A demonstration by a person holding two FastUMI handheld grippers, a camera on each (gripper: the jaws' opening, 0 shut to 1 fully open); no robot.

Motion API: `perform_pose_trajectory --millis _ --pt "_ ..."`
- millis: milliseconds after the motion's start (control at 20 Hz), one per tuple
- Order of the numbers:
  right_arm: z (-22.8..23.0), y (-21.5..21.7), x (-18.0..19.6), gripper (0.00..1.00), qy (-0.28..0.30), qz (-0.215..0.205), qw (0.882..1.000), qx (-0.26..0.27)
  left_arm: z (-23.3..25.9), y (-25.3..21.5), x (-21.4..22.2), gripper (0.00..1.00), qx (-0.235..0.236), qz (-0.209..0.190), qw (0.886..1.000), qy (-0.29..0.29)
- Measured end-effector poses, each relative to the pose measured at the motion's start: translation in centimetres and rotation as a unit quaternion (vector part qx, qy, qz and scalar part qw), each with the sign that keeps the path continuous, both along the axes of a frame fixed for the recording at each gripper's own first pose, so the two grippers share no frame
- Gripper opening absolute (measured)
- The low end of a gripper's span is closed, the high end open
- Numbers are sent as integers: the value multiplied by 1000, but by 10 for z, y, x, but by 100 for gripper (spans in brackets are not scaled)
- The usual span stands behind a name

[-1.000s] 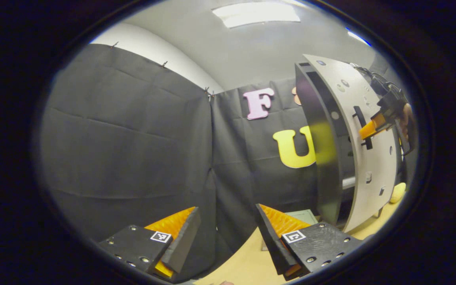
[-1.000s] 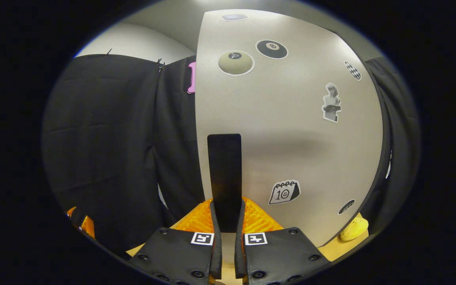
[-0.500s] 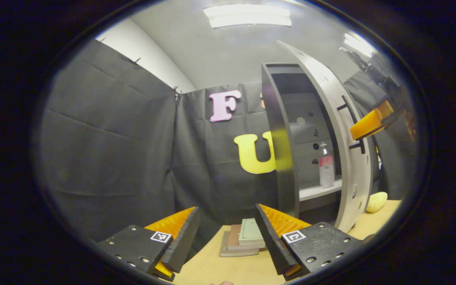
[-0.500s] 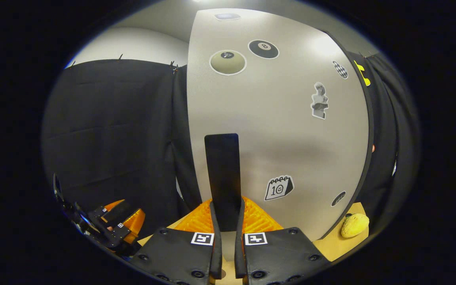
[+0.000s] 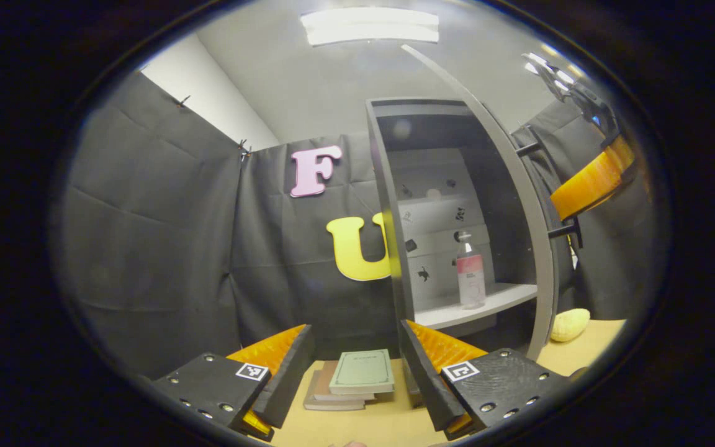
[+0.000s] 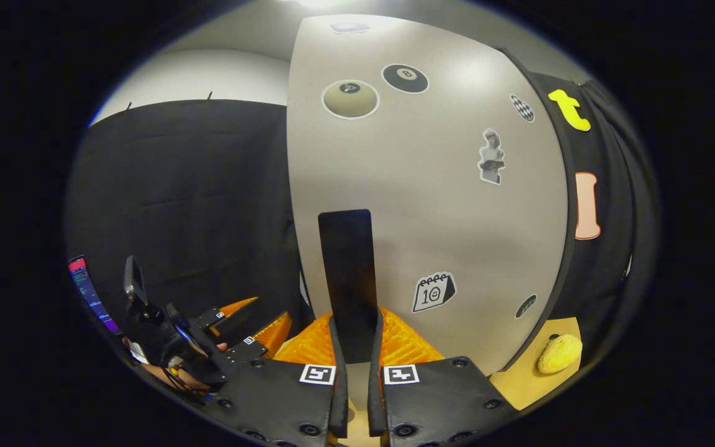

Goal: Open the cabinet door with the right hand, grasp the bottle in the cabinet with the left hand and place it on the coaster, then close the cabinet door with the right hand.

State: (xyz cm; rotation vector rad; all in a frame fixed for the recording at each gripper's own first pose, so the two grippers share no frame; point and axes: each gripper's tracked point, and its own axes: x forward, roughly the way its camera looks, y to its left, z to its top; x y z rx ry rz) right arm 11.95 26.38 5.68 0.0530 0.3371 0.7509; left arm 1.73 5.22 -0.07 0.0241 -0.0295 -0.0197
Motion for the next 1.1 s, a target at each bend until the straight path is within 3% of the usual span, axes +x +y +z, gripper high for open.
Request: perform_pose_trajectory --millis 600,1100 --pt "2 -37 -7 12 -2 37 999 8 13 -108 9 86 4 -60 998 -7" --pt "5 -69 -4 13 -9 6 999 34 11 -174 23 84 -4 -96 995 7"
